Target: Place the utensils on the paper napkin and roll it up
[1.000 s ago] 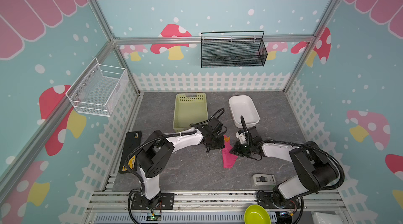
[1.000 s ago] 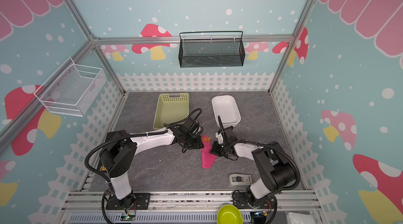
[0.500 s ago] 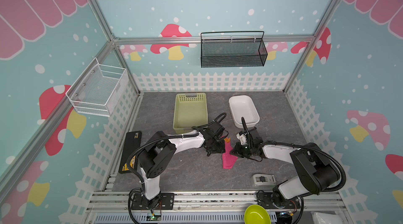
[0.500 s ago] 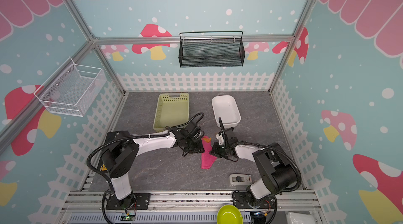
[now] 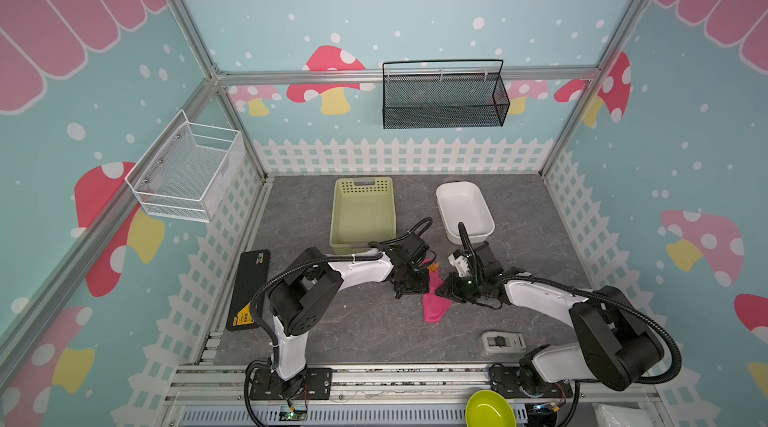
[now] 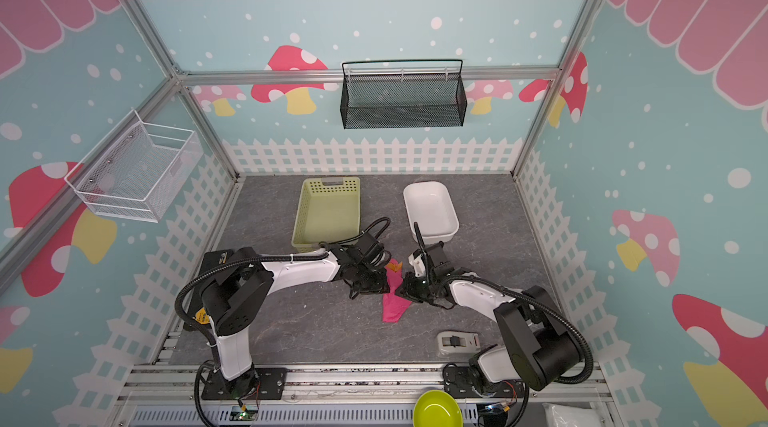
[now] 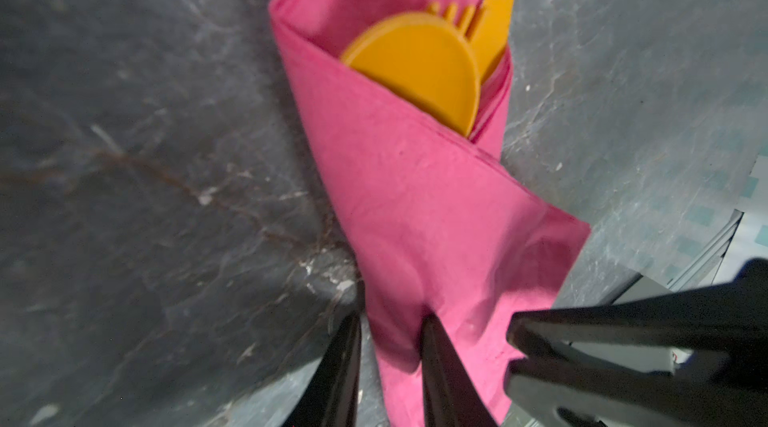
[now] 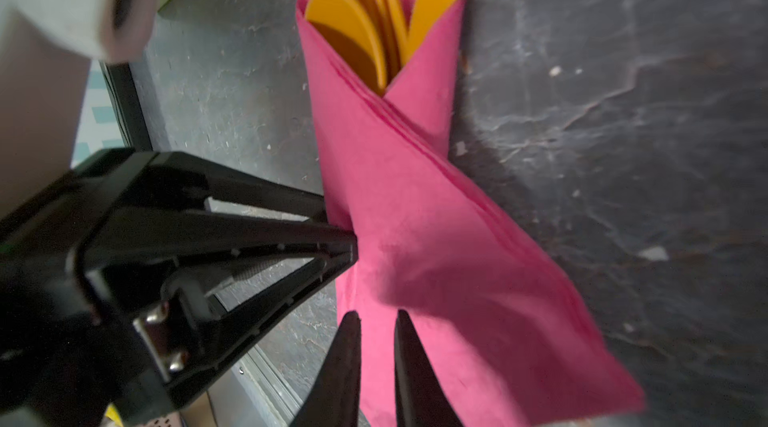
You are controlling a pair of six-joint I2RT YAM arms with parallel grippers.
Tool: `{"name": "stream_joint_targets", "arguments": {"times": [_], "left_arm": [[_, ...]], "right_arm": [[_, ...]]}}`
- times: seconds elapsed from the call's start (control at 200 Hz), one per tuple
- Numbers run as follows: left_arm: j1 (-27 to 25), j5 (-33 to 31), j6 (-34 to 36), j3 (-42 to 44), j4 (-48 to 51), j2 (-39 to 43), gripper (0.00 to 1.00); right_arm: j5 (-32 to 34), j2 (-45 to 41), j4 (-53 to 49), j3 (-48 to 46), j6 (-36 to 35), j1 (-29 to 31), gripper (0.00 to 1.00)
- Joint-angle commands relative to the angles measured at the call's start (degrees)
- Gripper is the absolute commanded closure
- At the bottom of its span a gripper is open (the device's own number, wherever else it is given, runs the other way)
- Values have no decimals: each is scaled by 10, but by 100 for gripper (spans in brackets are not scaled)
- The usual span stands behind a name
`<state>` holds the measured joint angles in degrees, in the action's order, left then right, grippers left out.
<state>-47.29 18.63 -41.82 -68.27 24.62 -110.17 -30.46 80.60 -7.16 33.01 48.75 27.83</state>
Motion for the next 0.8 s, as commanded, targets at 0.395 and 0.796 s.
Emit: {"name": "stream_joint_targets", "arguments": {"times": [0.395, 0.796], "left_arm": [[-2, -4, -8, -4, 7, -25, 71], [-2, -7, -10, -3, 6, -22, 72]], "right_arm": [[36, 38, -32, 8, 6, 46, 63], [35, 68, 16, -16, 19, 48, 76]]}}
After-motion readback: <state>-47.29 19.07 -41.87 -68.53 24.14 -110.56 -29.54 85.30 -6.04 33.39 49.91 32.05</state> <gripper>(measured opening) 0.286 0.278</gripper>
